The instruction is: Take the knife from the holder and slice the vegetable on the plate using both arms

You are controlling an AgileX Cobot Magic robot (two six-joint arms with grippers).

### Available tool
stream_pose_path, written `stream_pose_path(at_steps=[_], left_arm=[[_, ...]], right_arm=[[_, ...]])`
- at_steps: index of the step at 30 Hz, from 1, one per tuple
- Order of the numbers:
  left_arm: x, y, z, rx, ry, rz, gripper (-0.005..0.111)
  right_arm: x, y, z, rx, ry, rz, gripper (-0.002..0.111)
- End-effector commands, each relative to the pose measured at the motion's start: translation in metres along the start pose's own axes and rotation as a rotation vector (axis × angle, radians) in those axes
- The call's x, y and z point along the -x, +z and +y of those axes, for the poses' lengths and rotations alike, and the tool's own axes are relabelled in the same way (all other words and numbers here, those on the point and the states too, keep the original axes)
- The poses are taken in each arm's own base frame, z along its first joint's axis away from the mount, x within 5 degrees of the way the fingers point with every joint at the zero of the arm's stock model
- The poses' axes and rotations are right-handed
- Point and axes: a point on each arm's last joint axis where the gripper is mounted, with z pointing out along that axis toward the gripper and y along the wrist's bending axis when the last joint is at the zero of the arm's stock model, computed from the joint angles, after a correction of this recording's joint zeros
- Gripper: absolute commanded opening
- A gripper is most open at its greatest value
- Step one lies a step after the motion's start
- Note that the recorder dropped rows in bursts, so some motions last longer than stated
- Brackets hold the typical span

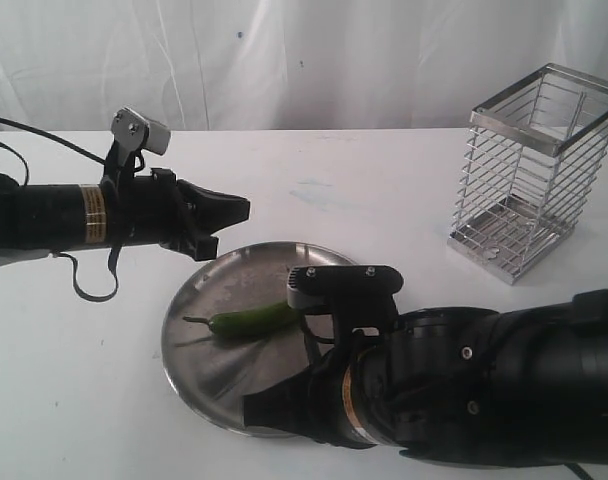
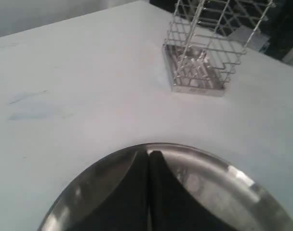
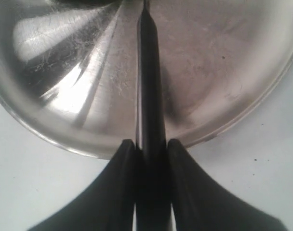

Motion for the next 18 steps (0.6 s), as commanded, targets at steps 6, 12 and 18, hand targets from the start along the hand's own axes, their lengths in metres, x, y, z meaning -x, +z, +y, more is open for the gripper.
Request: stream_pose_path(at_steps=[6, 12, 18], left_arm=[[-0.018, 0.012, 0.005, -0.058, -0.090, -0.037, 0.000], [-0.023, 0.016, 0.008, -0.073, -0.143, -0.083, 0.000], [-0.023, 0.016, 0.008, -0.072, -0.145, -0.083, 0.000]], right_arm=[[0.000, 0.000, -0.001, -0.009, -0.002, -0.002, 0.000], [0.001, 0.000, 0.003, 0.034, -0.002, -0.007, 0.000], [0.000, 0.000, 0.001, 0.013, -0.002, -0.004, 0.000]])
